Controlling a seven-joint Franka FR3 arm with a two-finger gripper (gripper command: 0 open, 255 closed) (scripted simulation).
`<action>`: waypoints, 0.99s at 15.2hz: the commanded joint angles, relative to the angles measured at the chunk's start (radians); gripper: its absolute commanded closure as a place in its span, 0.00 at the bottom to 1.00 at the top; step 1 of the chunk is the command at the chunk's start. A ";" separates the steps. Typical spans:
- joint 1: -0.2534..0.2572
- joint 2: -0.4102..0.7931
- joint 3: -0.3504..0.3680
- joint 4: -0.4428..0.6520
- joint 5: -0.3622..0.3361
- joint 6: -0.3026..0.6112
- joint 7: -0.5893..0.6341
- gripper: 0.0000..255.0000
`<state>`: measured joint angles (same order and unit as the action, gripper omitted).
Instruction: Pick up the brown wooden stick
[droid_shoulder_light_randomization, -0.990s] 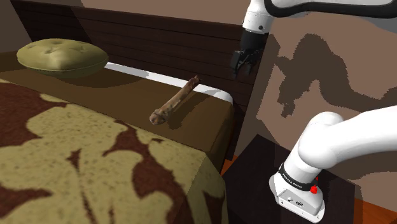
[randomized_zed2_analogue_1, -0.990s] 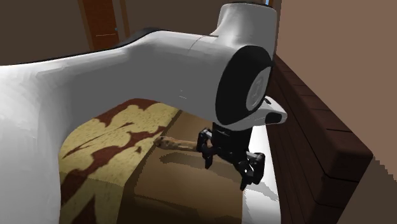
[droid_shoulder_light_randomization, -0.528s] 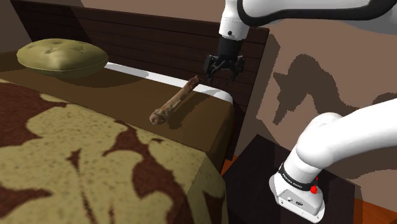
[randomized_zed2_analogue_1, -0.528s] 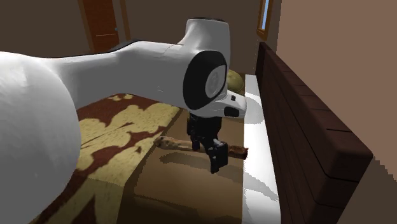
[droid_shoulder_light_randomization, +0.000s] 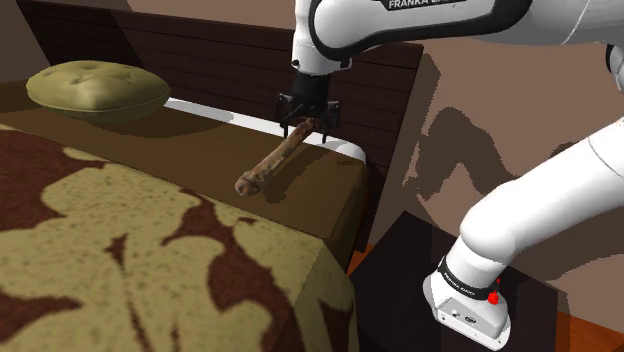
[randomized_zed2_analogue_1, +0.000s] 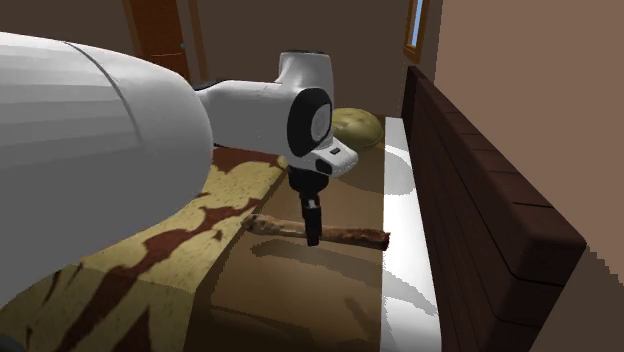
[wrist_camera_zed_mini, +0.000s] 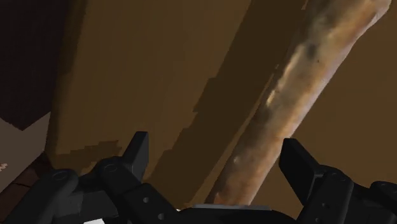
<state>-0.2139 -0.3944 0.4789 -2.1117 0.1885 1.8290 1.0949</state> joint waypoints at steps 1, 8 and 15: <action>-0.034 0.091 0.056 0.071 -0.029 0.018 0.155 0.00; -0.063 0.218 0.120 0.115 -0.092 0.087 0.351 0.00; -0.061 0.224 0.124 0.072 -0.093 0.135 0.353 1.00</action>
<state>-0.2754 -0.1707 0.6031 -2.0383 0.0954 1.9629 1.4481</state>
